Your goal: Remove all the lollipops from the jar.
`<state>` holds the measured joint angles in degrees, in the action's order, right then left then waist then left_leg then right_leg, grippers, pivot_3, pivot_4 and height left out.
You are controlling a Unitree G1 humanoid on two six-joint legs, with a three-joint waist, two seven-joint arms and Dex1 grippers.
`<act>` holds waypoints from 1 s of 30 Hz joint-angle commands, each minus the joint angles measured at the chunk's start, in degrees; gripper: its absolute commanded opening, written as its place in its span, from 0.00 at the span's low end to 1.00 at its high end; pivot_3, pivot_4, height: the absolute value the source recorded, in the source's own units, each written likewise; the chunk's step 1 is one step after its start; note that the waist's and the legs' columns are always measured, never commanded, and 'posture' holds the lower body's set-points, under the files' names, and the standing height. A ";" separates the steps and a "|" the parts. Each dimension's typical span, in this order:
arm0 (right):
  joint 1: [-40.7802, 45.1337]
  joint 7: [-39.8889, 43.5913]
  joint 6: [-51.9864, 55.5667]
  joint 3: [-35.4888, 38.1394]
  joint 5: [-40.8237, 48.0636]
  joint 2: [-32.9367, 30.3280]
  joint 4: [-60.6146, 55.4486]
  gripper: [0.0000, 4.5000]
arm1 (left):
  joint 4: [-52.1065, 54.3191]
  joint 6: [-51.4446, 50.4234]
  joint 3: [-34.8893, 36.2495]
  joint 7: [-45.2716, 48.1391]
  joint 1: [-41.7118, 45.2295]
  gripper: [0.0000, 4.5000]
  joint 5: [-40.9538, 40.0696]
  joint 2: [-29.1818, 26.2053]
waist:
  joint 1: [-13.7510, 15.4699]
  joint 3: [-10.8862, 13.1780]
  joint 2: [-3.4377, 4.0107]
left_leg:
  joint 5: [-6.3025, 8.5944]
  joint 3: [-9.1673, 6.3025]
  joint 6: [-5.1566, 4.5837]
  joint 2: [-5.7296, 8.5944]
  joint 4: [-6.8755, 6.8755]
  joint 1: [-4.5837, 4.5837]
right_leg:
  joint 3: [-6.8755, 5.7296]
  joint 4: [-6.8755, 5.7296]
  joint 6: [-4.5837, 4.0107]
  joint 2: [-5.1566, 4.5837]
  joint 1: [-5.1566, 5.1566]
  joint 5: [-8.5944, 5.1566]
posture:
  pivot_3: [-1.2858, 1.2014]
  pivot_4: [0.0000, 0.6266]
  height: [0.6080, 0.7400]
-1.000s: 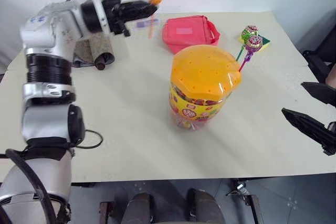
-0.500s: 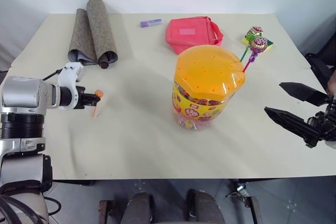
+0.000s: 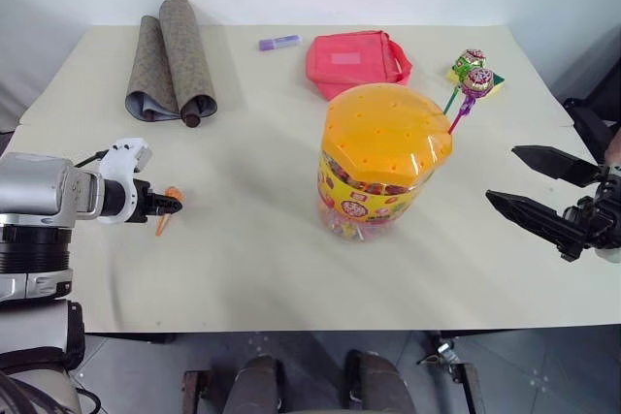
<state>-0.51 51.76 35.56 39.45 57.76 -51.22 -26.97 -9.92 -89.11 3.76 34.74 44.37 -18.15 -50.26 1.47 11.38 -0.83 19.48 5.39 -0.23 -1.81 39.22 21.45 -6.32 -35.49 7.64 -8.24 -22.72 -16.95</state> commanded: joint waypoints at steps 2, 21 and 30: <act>0.04 0.57 -0.44 2.60 0.39 -1.54 -0.96 1.00 | 2.08 0.26 -0.36 2.35 3.02 0.71 -2.34 -4.29 | -0.01 0.00 0.00 | 0.00 0.00 0.00 0.00 0.00 0.00 | 0.00 -0.01 0.00 0.00 -0.01 0.00 | 0.52 0.24 1.00; 5.19 -11.30 5.65 0.93 4.09 -5.21 -6.27 1.00 | 4.69 37.68 7.84 30.54 6.06 1.00 -16.82 -4.60 | -0.11 0.01 -0.01 | 0.00 0.10 0.01 0.00 0.00 -0.01 | 0.06 -0.04 -0.02 -0.02 -0.07 -0.01 | 0.52 0.24 1.00; 17.49 -17.24 5.39 -11.17 2.02 -3.11 -2.37 1.00 | -4.22 55.38 9.57 50.57 4.97 1.00 -20.53 0.79 | -0.15 0.01 -0.02 | 0.01 0.13 0.00 0.01 0.04 0.03 | 0.04 -0.04 -0.02 -0.02 -0.08 -0.01 | 0.52 0.24 1.00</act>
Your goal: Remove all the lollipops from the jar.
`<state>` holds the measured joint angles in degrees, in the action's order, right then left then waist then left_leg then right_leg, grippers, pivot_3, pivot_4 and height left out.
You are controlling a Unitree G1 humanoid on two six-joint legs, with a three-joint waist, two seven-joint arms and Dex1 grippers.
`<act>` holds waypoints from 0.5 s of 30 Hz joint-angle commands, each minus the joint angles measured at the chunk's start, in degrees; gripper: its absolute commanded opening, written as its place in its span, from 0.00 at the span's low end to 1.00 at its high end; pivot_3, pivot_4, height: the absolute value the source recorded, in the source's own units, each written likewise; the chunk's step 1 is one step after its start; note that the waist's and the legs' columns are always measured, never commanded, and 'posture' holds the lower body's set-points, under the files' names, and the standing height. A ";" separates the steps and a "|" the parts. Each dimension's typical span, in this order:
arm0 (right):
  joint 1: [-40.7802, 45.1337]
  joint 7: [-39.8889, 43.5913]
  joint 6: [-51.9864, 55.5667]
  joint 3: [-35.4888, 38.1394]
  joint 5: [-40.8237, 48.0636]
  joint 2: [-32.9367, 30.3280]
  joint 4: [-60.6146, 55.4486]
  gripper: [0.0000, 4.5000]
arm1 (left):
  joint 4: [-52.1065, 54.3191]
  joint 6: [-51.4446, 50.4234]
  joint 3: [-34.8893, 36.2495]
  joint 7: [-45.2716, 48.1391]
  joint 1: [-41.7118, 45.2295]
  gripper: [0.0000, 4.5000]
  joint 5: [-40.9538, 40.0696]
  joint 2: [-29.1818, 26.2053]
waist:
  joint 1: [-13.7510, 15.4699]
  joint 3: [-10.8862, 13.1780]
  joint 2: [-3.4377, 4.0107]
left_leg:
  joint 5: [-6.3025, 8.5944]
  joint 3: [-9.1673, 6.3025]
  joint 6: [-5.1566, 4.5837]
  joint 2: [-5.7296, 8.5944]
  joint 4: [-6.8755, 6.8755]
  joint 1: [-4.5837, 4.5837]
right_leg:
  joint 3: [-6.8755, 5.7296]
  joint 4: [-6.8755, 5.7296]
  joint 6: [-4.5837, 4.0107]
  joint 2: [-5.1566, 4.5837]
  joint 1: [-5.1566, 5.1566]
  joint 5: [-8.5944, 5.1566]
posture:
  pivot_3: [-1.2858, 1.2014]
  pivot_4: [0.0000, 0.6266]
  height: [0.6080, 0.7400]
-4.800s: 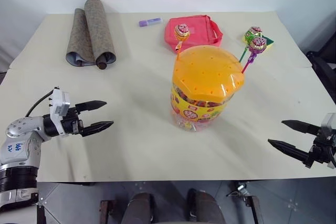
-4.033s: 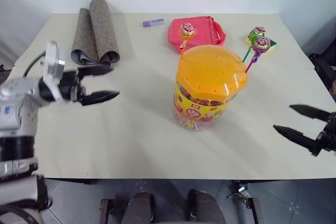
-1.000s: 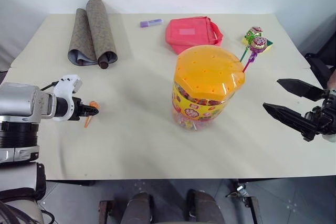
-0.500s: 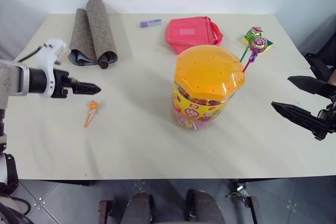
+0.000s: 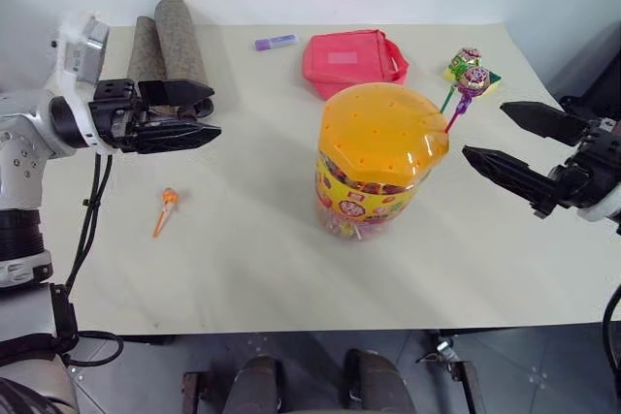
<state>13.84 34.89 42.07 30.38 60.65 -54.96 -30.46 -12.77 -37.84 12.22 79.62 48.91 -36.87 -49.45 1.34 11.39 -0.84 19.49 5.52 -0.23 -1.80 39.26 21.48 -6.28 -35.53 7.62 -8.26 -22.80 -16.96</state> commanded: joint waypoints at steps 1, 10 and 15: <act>4.47 -0.27 -1.24 -3.36 -0.96 0.99 1.70 1.00 | -1.92 4.21 0.65 7.46 0.40 1.00 -2.01 0.01 | 0.01 0.00 0.00 | 0.00 0.00 0.00 0.00 0.01 0.00 | 0.00 0.00 0.00 0.00 0.00 0.00 | 0.52 0.24 1.00; 10.30 3.10 -1.26 -8.71 -2.82 1.66 4.81 0.96 | -4.63 9.45 -1.09 12.88 1.26 1.00 -6.37 -0.29 | -0.06 0.00 0.00 | 0.03 -0.03 -0.06 0.00 0.03 0.04 | -0.01 -0.01 0.00 -0.01 -0.01 0.00 | 0.52 0.24 1.00; 11.48 3.52 -1.82 -8.55 -2.96 2.39 5.26 0.64 | -5.10 10.23 -1.14 12.88 0.70 1.00 -7.22 -1.22 | -0.10 0.00 0.00 | 0.04 -0.03 -0.06 -0.01 0.03 0.04 | -0.01 0.00 0.00 -0.01 -0.02 0.00 | 0.52 0.24 1.00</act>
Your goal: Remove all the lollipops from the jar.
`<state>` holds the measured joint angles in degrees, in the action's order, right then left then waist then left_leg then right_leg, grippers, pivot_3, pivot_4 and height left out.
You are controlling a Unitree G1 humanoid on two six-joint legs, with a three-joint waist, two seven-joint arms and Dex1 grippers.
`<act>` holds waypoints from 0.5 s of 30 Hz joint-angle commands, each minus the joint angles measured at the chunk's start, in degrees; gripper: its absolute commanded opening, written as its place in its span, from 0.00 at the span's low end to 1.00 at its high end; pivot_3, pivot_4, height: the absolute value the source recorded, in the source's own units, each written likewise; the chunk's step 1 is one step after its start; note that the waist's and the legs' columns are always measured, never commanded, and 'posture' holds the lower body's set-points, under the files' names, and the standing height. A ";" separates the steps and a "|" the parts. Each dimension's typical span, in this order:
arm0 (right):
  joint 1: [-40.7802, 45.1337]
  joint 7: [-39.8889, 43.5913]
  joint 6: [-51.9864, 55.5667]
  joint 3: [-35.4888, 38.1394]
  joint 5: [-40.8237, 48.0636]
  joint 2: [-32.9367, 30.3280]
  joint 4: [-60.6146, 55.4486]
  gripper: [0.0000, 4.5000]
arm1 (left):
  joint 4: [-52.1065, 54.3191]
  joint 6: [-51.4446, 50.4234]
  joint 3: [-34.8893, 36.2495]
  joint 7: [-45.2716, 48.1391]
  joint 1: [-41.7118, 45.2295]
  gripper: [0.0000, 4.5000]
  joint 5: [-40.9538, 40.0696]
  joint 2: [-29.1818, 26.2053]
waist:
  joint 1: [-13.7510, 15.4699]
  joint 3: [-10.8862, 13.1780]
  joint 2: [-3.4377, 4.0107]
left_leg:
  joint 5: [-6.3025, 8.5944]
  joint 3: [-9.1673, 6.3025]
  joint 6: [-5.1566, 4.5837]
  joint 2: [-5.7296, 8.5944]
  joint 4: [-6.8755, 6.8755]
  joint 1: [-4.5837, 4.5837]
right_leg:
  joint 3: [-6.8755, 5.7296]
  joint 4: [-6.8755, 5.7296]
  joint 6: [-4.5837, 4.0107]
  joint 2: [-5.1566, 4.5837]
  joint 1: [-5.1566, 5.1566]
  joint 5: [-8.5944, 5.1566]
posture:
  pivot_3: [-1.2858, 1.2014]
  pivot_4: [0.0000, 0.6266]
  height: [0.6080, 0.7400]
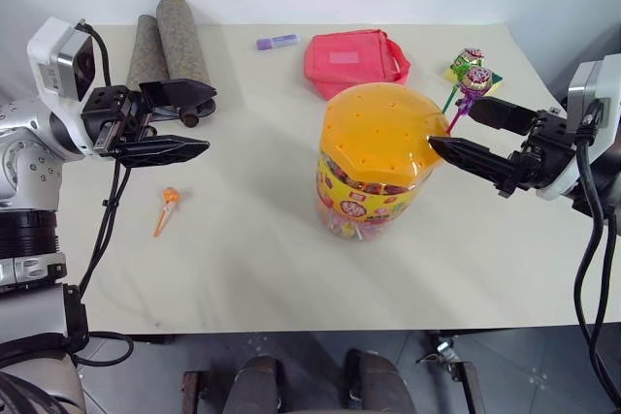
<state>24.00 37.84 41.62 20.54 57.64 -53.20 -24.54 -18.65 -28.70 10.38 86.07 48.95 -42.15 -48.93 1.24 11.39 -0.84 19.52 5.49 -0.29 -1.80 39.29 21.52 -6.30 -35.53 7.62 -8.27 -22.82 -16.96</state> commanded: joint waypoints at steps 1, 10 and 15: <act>1.44 0.69 -1.49 1.35 -0.07 0.75 -0.63 0.57 | 0.74 1.17 0.65 6.43 0.58 1.00 -2.09 -1.87 | 0.02 0.00 0.00 | 0.00 0.00 0.00 0.00 0.00 0.00 | 0.00 0.00 0.00 0.00 0.00 0.00 | 0.52 0.24 1.00; 4.24 -0.51 0.74 1.51 1.55 1.15 -0.10 0.00 | 2.40 0.58 2.29 5.74 -1.87 1.00 -3.02 -1.99 | -0.04 0.00 0.00 | 0.00 0.00 0.00 0.00 0.00 0.00 | 0.00 0.00 0.00 0.00 0.00 0.00 | 0.52 0.24 1.00; 7.68 -0.91 1.18 2.12 2.71 0.75 -0.04 0.00 | 3.34 0.17 2.74 5.35 -2.62 1.00 -3.76 -1.81 | -0.07 0.00 0.00 | 0.00 0.00 0.00 -0.01 0.00 0.01 | 0.00 0.00 0.00 0.00 -0.03 0.00 | 0.52 0.24 1.00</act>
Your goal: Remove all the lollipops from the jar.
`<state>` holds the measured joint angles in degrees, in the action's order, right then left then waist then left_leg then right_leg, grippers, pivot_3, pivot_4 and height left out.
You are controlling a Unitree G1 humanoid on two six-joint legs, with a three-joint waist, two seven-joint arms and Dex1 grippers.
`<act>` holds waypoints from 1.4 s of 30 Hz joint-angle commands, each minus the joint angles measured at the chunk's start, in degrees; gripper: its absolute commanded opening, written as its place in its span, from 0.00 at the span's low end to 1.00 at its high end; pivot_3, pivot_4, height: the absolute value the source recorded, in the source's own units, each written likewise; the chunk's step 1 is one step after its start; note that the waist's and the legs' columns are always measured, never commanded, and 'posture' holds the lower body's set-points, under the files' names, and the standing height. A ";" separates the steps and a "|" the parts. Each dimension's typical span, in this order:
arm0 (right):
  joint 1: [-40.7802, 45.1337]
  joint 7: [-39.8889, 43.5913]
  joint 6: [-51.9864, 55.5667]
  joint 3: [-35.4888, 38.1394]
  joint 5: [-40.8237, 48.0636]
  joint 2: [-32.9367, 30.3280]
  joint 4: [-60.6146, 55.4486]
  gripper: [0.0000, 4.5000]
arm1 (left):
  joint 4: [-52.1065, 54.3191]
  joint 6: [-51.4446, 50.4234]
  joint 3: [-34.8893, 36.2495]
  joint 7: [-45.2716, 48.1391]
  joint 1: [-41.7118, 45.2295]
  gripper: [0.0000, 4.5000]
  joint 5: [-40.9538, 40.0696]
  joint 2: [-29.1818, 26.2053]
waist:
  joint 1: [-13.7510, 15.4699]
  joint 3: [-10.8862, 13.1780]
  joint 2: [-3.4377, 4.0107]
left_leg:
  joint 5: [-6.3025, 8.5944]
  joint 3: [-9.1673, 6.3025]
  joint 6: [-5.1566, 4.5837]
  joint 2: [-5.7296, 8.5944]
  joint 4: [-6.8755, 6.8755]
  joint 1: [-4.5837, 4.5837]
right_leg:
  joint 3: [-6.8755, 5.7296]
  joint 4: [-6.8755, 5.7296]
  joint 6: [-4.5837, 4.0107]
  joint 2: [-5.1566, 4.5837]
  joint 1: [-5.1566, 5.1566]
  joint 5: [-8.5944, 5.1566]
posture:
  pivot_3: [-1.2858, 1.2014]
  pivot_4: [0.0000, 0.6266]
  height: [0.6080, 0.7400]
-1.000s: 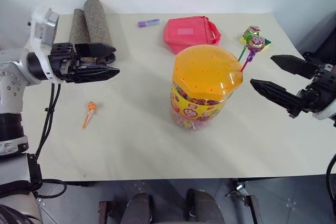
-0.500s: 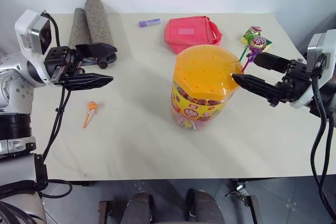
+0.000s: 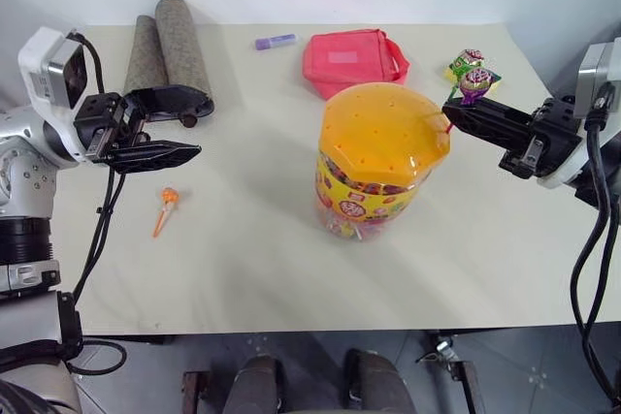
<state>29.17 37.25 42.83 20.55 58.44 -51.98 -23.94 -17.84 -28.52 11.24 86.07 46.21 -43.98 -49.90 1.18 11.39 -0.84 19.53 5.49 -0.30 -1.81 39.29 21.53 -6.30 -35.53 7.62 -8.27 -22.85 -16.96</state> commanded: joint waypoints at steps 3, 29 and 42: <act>5.22 -1.04 0.56 2.49 2.86 -1.04 -0.34 0.00 | 2.40 -0.02 1.73 5.31 0.28 1.00 -2.06 -0.68 | -0.02 0.00 0.00 | 0.00 0.00 0.00 0.00 0.00 0.00 | 0.00 0.00 0.00 0.00 0.00 0.00 | 0.52 0.24 1.00; -31.30 -4.50 12.79 28.52 -0.25 -3.43 -1.65 0.00 | -5.62 6.94 -7.26 6.43 0.20 1.00 0.48 -3.96 | -0.15 -0.13 -0.20 | 0.03 0.06 -0.06 0.04 -0.01 0.07 | 0.05 0.02 0.01 -0.04 -0.06 0.01 | 0.52 0.24 1.00; -26.10 -2.88 4.02 10.61 -13.82 0.87 10.33 0.00 | -3.46 9.70 -2.51 6.43 0.60 1.00 -3.21 -2.13 | -0.02 -0.12 -0.20 | 0.03 0.06 -0.06 0.04 -0.04 0.04 | 0.05 0.00 0.01 -0.04 -0.09 0.01 | 0.52 0.24 1.00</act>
<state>2.43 33.80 47.47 31.06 45.47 -51.14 -14.13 -23.21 -18.81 6.20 86.08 45.86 -45.26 -51.90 1.16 11.26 -1.04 19.56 5.55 -0.35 -1.77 39.25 21.58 -6.25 -35.53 7.63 -8.30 -22.94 -16.95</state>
